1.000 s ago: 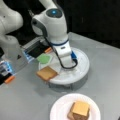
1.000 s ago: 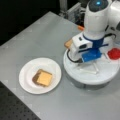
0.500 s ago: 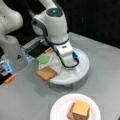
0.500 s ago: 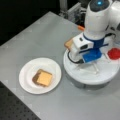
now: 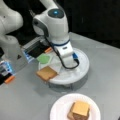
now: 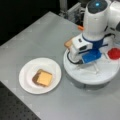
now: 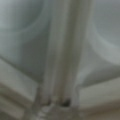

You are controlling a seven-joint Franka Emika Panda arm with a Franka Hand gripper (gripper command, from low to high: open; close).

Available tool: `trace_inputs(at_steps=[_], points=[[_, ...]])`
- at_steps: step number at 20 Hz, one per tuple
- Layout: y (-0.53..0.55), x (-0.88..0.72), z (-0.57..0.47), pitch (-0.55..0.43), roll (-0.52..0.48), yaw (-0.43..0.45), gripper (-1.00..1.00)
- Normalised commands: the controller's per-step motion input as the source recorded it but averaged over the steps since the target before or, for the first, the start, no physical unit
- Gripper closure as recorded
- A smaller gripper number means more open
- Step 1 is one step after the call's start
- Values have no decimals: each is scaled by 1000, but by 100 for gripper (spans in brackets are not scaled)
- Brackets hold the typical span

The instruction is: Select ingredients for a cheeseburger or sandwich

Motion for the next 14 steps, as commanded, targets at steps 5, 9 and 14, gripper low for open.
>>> trace_inputs(at_steps=[5, 9, 14], points=[[55, 150, 344, 215, -58, 21, -100], [61, 123, 233, 166, -41, 32, -100], [39, 87, 170, 115, -31, -27, -100]])
